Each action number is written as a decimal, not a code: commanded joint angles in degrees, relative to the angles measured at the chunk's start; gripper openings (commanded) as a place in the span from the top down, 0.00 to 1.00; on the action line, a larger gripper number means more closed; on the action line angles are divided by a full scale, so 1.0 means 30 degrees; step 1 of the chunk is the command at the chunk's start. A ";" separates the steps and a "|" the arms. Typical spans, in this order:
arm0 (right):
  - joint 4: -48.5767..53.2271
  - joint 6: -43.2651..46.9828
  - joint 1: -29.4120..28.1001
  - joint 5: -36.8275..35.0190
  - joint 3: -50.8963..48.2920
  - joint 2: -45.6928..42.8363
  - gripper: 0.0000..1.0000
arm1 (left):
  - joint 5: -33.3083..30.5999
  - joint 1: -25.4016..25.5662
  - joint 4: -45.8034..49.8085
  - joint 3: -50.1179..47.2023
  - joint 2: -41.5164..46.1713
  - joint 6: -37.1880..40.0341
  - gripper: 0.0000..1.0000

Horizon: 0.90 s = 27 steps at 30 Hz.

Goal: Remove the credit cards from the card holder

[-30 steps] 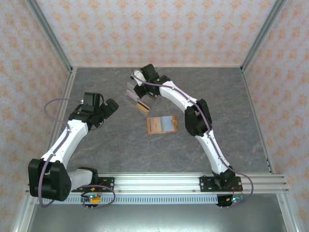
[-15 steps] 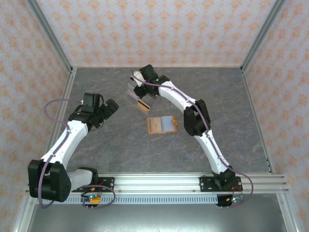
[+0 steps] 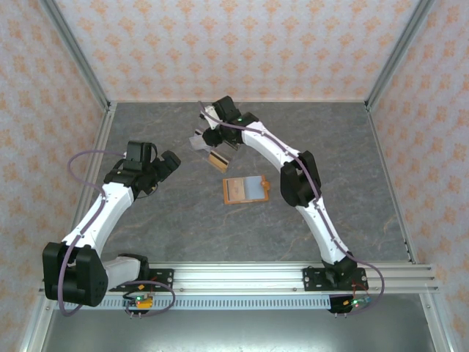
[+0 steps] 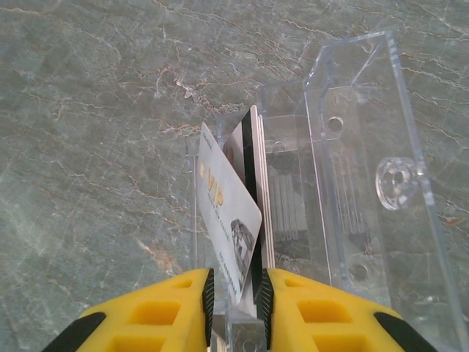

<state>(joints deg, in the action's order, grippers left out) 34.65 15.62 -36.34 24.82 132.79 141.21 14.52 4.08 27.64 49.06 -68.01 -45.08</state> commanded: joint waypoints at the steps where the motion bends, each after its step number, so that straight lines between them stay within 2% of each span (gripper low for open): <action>1: -0.0338 -0.0751 -0.0017 -0.0338 -0.0492 -0.1731 0.74 | 0.0102 -0.0158 -0.0447 -0.0188 -0.0075 -0.0087 0.00; 6: 0.0255 -0.1728 -0.0017 0.0465 -0.0266 -0.1715 0.73 | 0.0904 -0.0161 -0.1125 -0.0068 -0.0968 -0.0039 0.00; 10: 0.0020 -0.3942 -0.0017 0.0736 -0.0715 -0.2044 0.67 | 0.1680 -0.0181 -0.2413 0.0713 -0.2504 -0.0324 0.00; 13: -0.0637 -0.5540 -0.0031 0.1041 -0.1940 -0.2833 0.64 | 0.1901 -0.0172 -0.3113 0.1881 -0.4111 0.0114 0.04; 20: -0.2374 -0.7542 -0.0017 0.0926 -0.6290 -0.5965 0.57 | 0.1193 -0.0187 -0.4789 0.5242 -0.8657 0.2317 0.24; 24: -0.3115 -0.8156 -0.0018 0.0900 -0.8569 -0.7721 0.52 | 0.1079 -0.0188 -0.5447 0.7631 -1.1706 0.3251 0.42; 27: -0.3773 -0.8403 0.0013 0.0754 -1.0144 -0.9012 0.50 | -0.0019 -0.0217 -0.4744 0.9665 -1.3666 0.3635 0.55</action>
<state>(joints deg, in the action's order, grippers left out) 27.03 -7.29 -36.34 27.42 104.97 118.72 18.46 4.01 13.78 73.65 -106.00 -37.04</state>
